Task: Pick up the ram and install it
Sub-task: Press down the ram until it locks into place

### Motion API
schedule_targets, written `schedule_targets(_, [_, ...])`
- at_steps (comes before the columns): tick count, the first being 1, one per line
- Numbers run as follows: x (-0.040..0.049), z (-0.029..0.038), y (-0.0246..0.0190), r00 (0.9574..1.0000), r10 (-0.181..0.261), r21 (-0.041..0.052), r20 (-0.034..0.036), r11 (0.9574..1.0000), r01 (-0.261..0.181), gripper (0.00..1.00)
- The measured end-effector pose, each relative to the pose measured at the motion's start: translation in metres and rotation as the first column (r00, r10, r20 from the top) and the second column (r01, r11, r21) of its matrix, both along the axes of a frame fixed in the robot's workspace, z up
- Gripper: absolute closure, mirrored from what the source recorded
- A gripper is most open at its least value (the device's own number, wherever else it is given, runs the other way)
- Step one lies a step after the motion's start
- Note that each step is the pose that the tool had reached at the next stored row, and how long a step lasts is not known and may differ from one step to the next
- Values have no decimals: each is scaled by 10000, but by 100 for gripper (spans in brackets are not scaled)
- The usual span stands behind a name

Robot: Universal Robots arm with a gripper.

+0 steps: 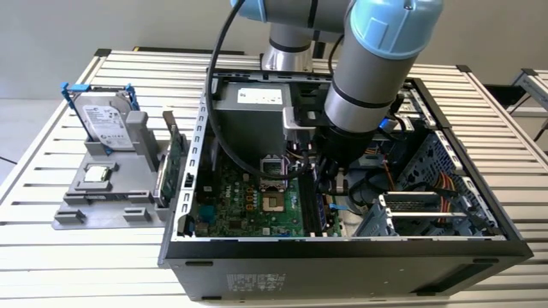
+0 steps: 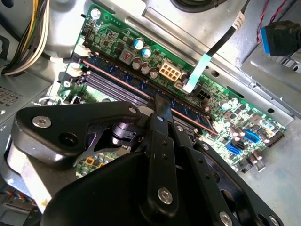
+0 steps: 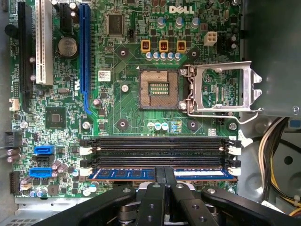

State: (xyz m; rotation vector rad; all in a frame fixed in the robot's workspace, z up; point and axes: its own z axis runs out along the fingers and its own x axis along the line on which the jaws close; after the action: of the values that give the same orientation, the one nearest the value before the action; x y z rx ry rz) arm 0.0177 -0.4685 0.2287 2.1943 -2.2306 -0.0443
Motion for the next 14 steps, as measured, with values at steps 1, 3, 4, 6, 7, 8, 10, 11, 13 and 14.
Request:
schedule_targets(1, [0,-3,0,10000,0,-1,1,10000,0,100])
schedule_targets(3, [3,-13,1,10000,0,-26,1,10000,0,100])
schedule_targets(4, [5,-18,0,10000,0,-41,0,10000,0,100])
schedule_targets(6, [9,-34,0,10000,-1,-52,0,10000,1,100])
schedule_targets(7, [13,-42,0,10000,1,-62,-3,10000,-1,100])
schedule_targets(8, [14,-49,0,10000,0,-68,-7,10000,0,100])
schedule_targets(10, [14,-53,-1,10000,-1,-70,-8,10000,1,100])
schedule_targets(11, [14,-54,-1,10000,-1,-68,-7,10000,1,100])
schedule_targets(13, [15,-56,0,10000,-1,-65,-6,10000,1,100])
schedule_targets(14, [15,-57,0,10000,0,-65,-6,10000,0,100])
